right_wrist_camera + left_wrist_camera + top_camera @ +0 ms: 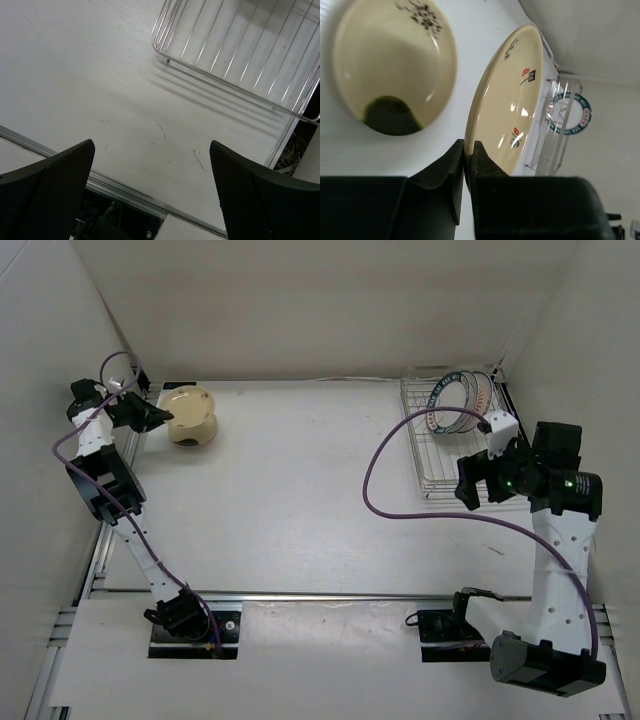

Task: Unload the plates from the dish rack

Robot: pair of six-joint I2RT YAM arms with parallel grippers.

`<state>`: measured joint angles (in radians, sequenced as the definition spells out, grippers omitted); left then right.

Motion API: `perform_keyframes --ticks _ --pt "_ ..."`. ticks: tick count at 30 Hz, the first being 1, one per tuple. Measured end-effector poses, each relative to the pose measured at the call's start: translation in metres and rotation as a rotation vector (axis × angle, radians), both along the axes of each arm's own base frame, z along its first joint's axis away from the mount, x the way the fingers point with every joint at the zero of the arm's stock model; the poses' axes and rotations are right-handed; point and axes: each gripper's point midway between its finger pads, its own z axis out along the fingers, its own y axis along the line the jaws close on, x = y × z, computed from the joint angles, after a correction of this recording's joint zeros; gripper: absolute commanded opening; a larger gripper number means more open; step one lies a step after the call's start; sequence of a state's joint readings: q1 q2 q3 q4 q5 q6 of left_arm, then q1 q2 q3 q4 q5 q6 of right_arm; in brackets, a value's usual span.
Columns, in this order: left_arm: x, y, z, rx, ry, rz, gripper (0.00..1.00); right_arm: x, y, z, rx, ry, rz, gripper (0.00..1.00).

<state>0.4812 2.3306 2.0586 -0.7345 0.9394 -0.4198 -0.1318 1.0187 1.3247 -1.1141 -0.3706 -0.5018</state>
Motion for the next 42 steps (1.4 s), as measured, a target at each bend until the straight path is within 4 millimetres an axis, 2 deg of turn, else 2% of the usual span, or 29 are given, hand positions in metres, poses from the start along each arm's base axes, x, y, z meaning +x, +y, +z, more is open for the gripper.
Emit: perform_keyframes --ticks 4,12,21,30,33,36,40,42 --pt "0.007 0.023 -0.016 0.043 0.019 0.052 0.1 -0.017 -0.008 -0.006 0.006 0.02 -0.026 0.99" --pt "0.015 0.036 -0.058 0.144 0.104 0.11 0.1 -0.031 0.003 -0.025 0.083 0.093 -0.023 0.99" --pt "0.015 0.043 -0.073 0.208 0.145 0.139 0.12 -0.038 0.014 -0.034 0.161 0.125 -0.045 0.99" --pt "0.016 0.031 -0.087 0.26 0.179 0.115 0.29 -0.038 0.02 -0.037 0.204 0.117 -0.055 0.99" --pt "0.016 0.028 -0.088 0.27 0.181 0.105 0.39 -0.039 0.022 -0.042 0.216 0.128 -0.06 0.99" --pt "0.016 0.026 -0.089 0.279 0.18 0.097 0.56 -0.04 0.023 -0.045 0.229 0.139 -0.065 0.99" --pt "0.015 0.023 -0.087 0.29 0.181 0.091 0.65 -0.041 0.025 -0.048 0.238 0.141 -0.062 0.99" --pt "0.012 0.022 -0.083 0.299 0.186 0.092 0.66 -0.042 0.025 -0.05 0.241 0.138 -0.06 0.99"
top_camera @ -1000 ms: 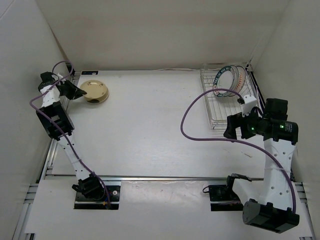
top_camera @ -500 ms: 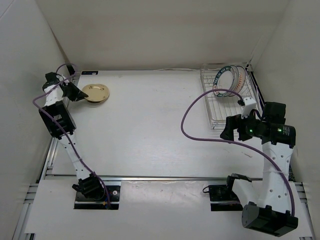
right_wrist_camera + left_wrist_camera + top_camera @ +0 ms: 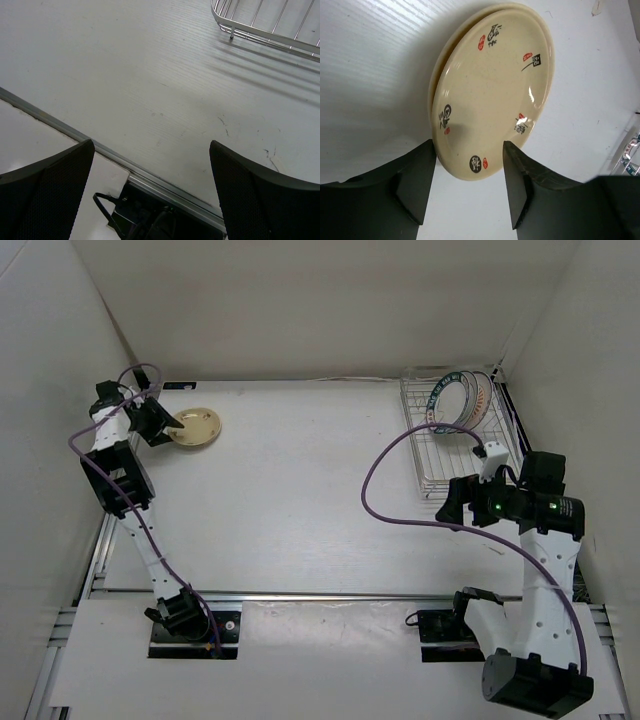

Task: Unload the plates from the dish rack

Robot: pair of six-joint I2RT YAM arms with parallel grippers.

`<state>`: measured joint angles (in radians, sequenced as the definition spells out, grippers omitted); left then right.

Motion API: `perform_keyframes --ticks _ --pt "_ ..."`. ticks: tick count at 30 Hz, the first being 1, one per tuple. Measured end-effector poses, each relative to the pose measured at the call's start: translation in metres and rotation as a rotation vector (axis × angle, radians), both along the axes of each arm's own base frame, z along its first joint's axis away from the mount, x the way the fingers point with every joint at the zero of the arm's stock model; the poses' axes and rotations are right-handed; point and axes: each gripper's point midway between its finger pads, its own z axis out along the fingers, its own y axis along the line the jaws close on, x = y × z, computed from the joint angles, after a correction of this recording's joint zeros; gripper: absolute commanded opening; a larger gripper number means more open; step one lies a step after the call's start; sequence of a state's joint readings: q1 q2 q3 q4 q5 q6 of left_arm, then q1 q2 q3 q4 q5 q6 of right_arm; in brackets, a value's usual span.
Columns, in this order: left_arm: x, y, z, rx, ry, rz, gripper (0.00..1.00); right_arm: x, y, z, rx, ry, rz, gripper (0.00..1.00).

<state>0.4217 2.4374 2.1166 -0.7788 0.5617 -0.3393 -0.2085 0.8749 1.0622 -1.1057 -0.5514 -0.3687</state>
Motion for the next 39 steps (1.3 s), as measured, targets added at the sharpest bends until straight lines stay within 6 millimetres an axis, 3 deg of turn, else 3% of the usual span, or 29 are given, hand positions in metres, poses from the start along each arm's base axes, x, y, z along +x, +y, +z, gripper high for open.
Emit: perform_keyframes --ticks 13,18,21,24,26,29,32,35,39 --pt "-0.02 0.002 0.039 0.139 0.006 0.02 0.74 0.002 0.003 -0.006 0.026 -0.015 -0.015 0.99" --pt "-0.034 -0.011 0.051 0.134 0.005 -0.014 0.77 0.026 -0.009 -0.001 0.012 -0.057 -0.107 0.99" --pt "-0.043 -0.025 0.078 0.118 -0.042 -0.055 0.82 0.052 -0.024 0.005 -0.023 -0.082 -0.178 0.99" --pt "-0.057 -0.049 0.129 0.142 -0.15 -0.127 0.87 0.089 -0.042 0.021 -0.08 -0.129 -0.242 0.99" --pt "-0.07 -0.079 0.169 0.184 -0.245 -0.204 0.91 0.117 -0.055 0.034 -0.139 -0.181 -0.278 0.99" --pt "-0.101 -0.145 0.23 0.254 -0.423 -0.373 0.94 0.153 -0.066 0.046 -0.213 -0.241 -0.306 0.96" --pt "-0.147 -0.215 0.27 0.264 -0.581 -0.571 0.99 0.191 -0.074 0.053 -0.271 -0.267 -0.318 0.87" --pt "-0.184 -0.239 0.279 0.242 -0.65 -0.681 1.0 0.23 -0.08 0.059 -0.292 -0.288 -0.339 0.69" --pt "-0.202 -0.24 0.255 0.204 -0.62 -0.755 1.0 0.273 -0.088 0.059 -0.303 -0.302 -0.362 0.49"
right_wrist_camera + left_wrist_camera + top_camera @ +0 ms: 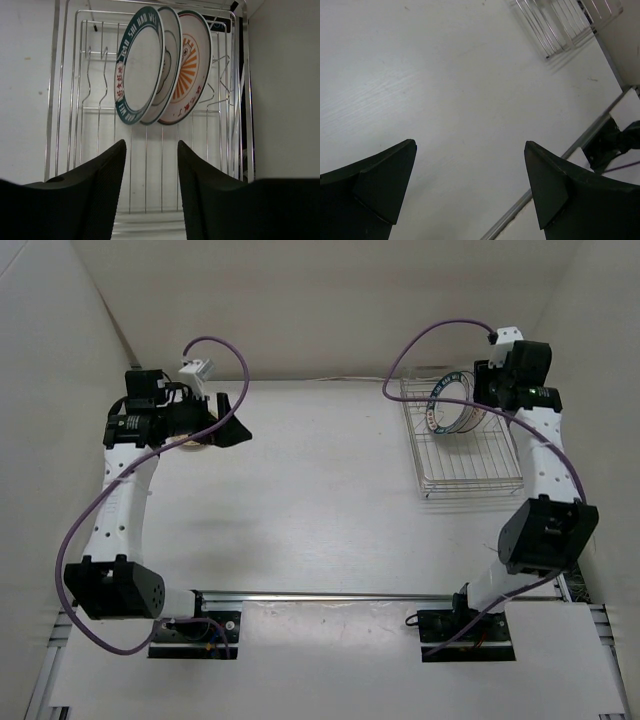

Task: Unload the plates from the dish rack

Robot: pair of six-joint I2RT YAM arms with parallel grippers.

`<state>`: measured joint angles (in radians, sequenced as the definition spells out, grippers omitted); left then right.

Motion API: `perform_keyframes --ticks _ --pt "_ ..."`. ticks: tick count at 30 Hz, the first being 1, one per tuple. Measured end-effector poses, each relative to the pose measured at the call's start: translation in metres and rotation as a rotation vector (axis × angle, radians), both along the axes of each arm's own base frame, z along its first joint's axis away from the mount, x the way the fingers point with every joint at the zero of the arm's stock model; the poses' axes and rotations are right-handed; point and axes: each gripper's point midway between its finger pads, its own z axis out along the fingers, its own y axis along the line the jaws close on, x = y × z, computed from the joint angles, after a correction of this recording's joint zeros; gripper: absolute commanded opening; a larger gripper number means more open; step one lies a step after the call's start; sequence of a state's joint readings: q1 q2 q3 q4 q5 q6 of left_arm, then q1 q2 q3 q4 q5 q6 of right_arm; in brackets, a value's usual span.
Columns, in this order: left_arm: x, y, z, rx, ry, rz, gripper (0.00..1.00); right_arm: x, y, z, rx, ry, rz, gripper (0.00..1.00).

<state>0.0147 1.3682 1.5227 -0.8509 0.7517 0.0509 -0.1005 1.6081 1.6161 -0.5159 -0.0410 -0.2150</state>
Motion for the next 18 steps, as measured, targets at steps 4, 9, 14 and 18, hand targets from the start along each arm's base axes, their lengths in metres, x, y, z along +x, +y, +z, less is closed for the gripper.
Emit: perform_keyframes --ticks 4,9,14,18 --pt "-0.008 -0.004 -0.027 -0.014 0.087 -0.053 1.0 0.029 0.0 -0.012 -0.039 0.005 0.007 0.31" --pt "-0.013 -0.008 -0.032 -0.027 0.107 -0.083 1.0 0.047 0.011 -0.047 -0.078 0.068 0.039 0.26" --pt "-0.012 -0.009 -0.036 -0.035 0.121 -0.097 1.0 0.065 0.011 -0.066 -0.094 0.096 0.045 0.26" --pt "-0.009 -0.009 -0.045 -0.035 0.147 -0.099 1.0 0.079 0.005 -0.065 -0.115 0.077 0.025 0.29"
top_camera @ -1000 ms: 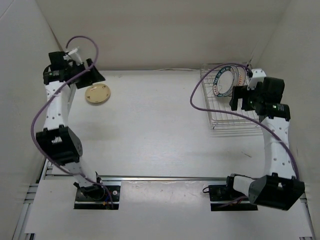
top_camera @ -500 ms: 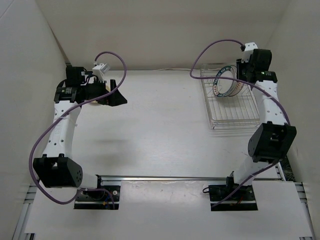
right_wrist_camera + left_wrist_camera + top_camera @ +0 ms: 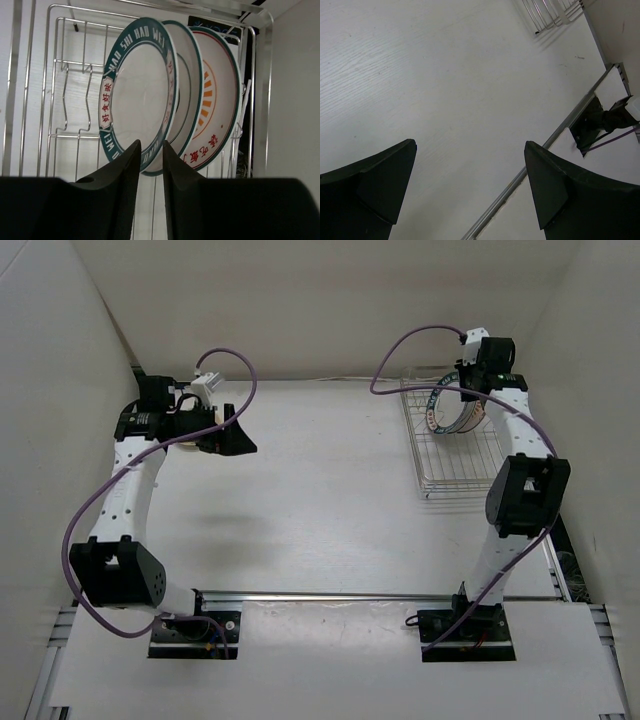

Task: Unload the plates from the dish rack

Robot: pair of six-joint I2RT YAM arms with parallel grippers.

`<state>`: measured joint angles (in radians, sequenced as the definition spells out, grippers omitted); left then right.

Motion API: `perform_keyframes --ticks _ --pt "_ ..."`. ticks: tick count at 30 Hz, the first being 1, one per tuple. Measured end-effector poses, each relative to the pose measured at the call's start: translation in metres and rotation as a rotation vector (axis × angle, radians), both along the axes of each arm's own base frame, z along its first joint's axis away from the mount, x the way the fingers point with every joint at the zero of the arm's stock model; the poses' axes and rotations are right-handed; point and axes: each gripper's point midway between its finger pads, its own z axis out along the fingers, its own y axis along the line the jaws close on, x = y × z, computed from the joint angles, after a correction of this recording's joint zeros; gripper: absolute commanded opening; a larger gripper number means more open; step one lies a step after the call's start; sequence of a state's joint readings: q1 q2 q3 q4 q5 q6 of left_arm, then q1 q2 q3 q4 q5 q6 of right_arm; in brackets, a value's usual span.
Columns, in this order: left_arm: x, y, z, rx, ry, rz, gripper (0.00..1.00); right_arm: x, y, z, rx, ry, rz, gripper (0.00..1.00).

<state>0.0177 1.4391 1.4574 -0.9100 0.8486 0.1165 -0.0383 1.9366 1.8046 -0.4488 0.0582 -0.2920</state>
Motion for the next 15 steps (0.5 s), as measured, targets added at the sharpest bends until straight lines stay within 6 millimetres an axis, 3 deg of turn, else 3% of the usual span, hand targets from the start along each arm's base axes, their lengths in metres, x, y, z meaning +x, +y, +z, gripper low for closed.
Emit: perform_keyframes --ticks 6,15 --pt "0.0 0.0 -0.006 0.004 0.015 -0.001 1.0 0.014 -0.005 0.006 -0.02 -0.033 -0.02 0.29" --pt "0.001 0.002 -0.01 0.011 0.023 0.004 1.0 0.024 -0.009 -0.012 -0.031 -0.013 -0.033 0.3"
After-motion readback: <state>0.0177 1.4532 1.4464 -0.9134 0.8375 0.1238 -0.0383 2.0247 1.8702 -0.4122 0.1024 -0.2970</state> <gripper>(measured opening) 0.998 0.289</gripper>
